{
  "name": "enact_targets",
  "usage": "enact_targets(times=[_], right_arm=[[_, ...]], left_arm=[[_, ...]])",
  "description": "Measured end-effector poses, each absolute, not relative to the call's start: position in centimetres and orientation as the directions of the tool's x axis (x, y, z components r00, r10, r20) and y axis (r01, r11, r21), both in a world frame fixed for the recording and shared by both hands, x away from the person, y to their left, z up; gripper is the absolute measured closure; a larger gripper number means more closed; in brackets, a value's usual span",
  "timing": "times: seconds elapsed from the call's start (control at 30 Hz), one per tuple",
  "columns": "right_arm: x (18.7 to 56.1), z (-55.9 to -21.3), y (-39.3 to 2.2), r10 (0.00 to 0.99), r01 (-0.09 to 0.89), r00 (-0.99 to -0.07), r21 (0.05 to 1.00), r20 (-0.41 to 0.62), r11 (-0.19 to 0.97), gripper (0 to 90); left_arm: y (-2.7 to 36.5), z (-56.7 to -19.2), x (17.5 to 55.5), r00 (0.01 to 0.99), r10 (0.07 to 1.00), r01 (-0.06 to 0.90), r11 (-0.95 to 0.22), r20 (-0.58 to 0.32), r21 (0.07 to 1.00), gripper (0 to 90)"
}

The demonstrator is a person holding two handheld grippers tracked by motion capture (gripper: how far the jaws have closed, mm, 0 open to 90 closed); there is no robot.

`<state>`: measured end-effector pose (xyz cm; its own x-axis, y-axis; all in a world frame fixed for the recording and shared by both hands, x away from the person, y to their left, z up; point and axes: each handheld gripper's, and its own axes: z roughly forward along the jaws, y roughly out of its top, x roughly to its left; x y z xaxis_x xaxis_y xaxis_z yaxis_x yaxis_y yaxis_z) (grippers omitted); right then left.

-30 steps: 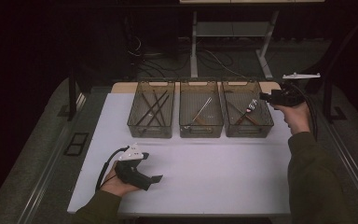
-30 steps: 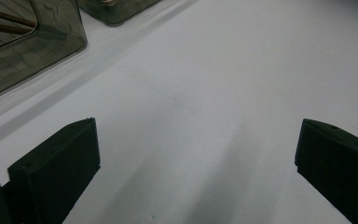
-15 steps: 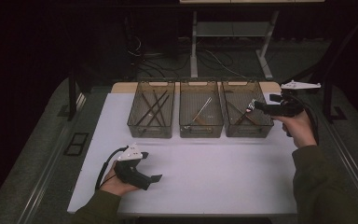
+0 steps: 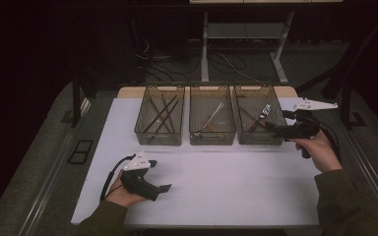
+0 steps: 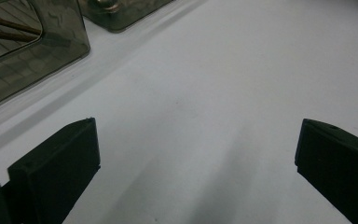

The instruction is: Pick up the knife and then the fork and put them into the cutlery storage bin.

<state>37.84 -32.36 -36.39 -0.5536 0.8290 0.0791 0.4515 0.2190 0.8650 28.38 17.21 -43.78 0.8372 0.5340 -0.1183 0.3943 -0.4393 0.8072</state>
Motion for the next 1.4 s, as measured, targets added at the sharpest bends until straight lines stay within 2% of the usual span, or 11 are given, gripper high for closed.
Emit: enact_targets(times=[0.43,1.13,1.4], right_arm=[[34.3,-38.3,-31.0,0.79,0.441,-0.606,0.866,0.094,0.236,12.2],[29.4,-41.3,-30.2,0.766,0.443,-0.63,0.868,0.124,0.223,12.2],[27.6,-42.5,-29.8,0.749,0.454,-0.653,0.851,0.115,0.264,12.2]], left_arm=[[17.1,-43.8,28.4,0.837,0.533,0.398,-0.442,-0.122,0.804,0.0],[17.0,-43.8,28.3,0.839,0.528,0.403,-0.442,-0.13,0.801,0.0],[17.0,-43.8,28.3,0.84,0.526,0.402,-0.445,-0.13,0.8,0.0]])
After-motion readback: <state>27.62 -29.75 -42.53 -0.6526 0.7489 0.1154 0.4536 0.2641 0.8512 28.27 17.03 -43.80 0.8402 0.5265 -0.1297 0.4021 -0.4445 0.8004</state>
